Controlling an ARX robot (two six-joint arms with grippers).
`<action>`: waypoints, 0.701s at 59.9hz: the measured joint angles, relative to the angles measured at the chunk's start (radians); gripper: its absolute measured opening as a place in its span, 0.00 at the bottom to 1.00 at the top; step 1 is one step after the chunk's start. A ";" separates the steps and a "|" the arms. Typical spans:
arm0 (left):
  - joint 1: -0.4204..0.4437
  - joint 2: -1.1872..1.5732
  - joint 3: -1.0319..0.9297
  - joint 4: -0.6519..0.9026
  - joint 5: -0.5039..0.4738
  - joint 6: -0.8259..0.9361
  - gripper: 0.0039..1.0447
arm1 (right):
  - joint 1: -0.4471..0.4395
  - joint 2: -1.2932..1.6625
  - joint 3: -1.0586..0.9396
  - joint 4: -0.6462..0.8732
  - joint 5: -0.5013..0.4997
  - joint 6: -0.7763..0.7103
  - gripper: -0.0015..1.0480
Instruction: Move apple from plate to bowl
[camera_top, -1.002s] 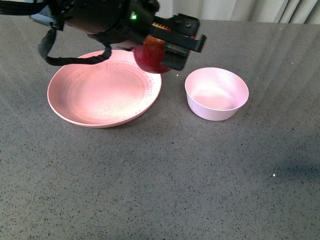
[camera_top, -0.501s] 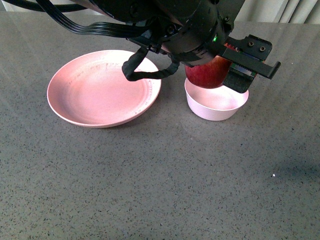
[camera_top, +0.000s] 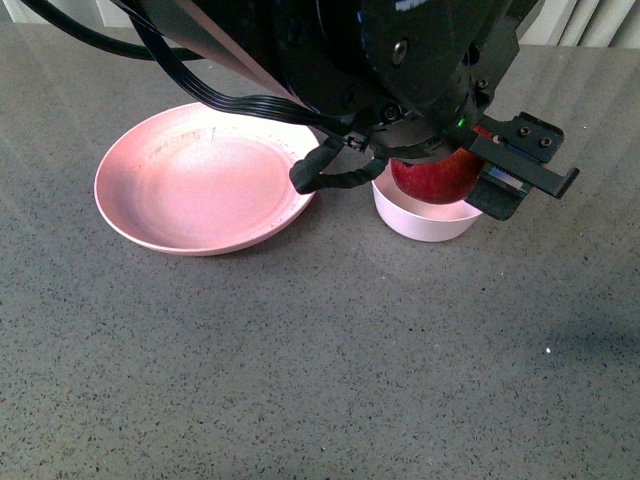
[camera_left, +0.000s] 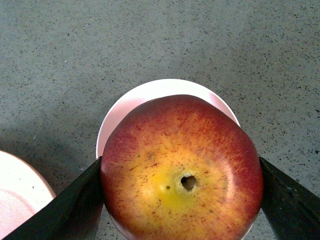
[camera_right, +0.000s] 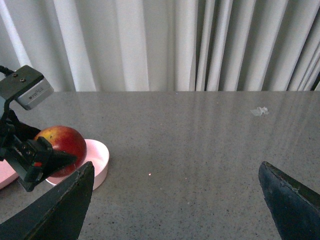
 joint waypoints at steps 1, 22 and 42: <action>-0.001 0.001 0.001 0.000 0.000 0.001 0.73 | 0.000 0.000 0.000 0.000 0.000 0.000 0.91; -0.018 0.047 0.050 -0.008 -0.016 0.014 0.73 | 0.000 0.000 0.000 0.000 0.000 0.000 0.91; -0.018 0.048 0.051 -0.011 -0.005 0.013 0.92 | 0.000 0.000 0.000 0.000 0.000 0.000 0.91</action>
